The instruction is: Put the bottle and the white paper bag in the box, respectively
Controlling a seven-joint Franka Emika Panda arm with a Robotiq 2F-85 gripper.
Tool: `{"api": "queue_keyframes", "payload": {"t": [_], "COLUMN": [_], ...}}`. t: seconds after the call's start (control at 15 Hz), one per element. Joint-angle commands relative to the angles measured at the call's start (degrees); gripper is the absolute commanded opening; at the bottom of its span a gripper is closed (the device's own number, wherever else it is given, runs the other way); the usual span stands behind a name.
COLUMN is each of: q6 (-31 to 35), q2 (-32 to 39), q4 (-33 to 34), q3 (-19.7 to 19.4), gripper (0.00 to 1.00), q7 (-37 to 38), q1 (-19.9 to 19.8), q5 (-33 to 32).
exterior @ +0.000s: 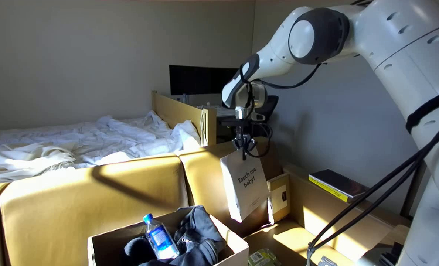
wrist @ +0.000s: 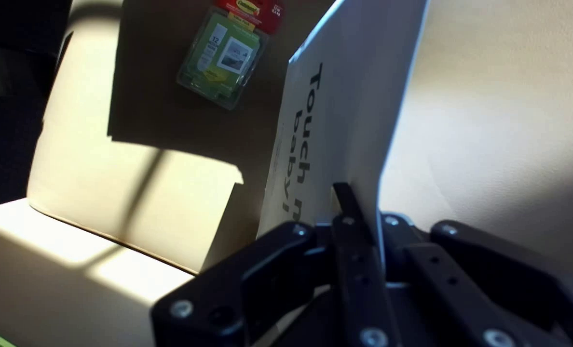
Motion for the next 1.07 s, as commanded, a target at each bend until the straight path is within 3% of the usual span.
{"api": "queue_keyframes", "payload": {"t": [0.0,0.2,0.27,0.53,0.73,1.0], "q6": [8.9,10.4,8.4,8.5,9.8,10.2], "q2": [-13.1,-20.8,-13.3,-19.1,-28.7,-36.3], "q4": [-13.9,-22.4,-13.7,-20.1,-23.7,-22.6], "q3": [3.0,5.4,5.1,6.0,4.2,5.4], "gripper": [0.00,0.00,0.02,0.00,0.00,0.00], "q7": [-0.3,-5.7,-0.8,-3.3,0.2,10.5], "q1": [-1.7,-4.8,-3.9,-5.5,-3.4,-2.9], "q5": [-0.2,2.0,-0.8,0.0,-8.0,-19.7]}}
